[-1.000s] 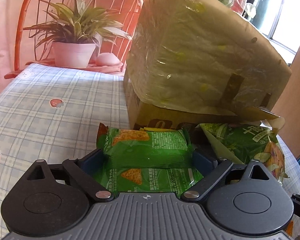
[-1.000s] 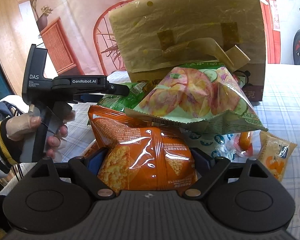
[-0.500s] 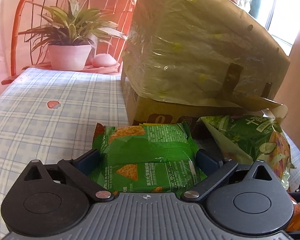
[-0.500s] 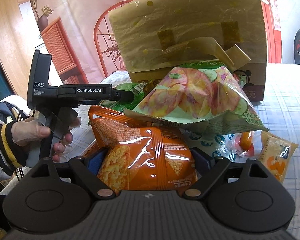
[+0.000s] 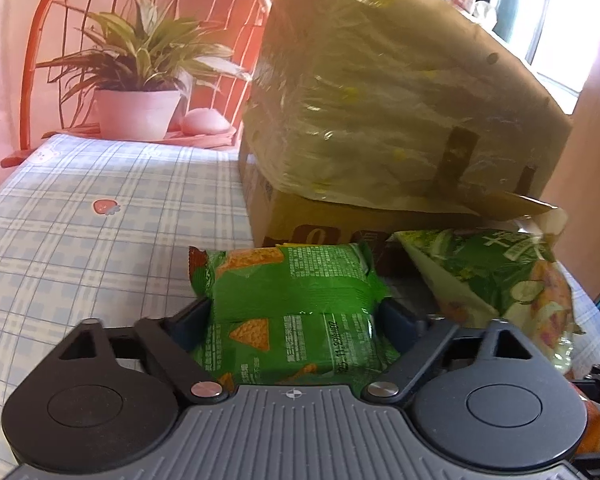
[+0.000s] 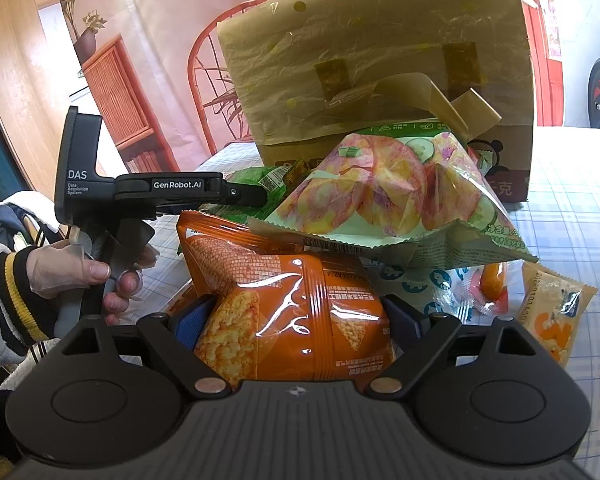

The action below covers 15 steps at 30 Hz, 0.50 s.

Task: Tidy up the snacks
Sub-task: 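Lift the green chip bag with the left tool while the right tool grasps the orange cracker bag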

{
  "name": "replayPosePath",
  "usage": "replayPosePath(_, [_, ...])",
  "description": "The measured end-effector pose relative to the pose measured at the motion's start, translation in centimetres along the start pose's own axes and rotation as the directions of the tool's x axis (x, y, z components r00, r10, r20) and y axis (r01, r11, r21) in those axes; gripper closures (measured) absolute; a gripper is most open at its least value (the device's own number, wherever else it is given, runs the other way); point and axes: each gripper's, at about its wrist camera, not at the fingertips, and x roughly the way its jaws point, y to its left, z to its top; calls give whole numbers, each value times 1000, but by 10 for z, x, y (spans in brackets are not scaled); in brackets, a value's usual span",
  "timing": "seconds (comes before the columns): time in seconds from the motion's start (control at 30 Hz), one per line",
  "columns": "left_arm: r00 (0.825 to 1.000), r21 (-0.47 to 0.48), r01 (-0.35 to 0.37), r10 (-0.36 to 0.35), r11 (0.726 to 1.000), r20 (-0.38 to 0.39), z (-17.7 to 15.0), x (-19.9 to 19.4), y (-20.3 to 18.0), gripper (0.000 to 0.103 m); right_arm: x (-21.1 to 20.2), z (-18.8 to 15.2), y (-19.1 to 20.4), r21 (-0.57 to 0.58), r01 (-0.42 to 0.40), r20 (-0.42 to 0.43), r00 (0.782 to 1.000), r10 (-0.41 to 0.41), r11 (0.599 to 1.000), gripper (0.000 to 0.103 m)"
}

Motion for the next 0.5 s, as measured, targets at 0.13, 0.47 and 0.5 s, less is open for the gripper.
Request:
replayPosePath(0.13, [1000,5,-1,1,1000,9,-3,-6,2,27,0,-1,0,1,0,0,1000,0,1000,13])
replayPosePath(0.47, [997,14,-11,10,1000,74,-6,-50,-6,28,-4,-1,3,16,-6,11,1000,6,1000,14])
replayPosePath(0.5, [997,18,-16,15,1000,81,-5,-54,-8,28,-5,-1,4,17,-8,13,1000,7,1000,14])
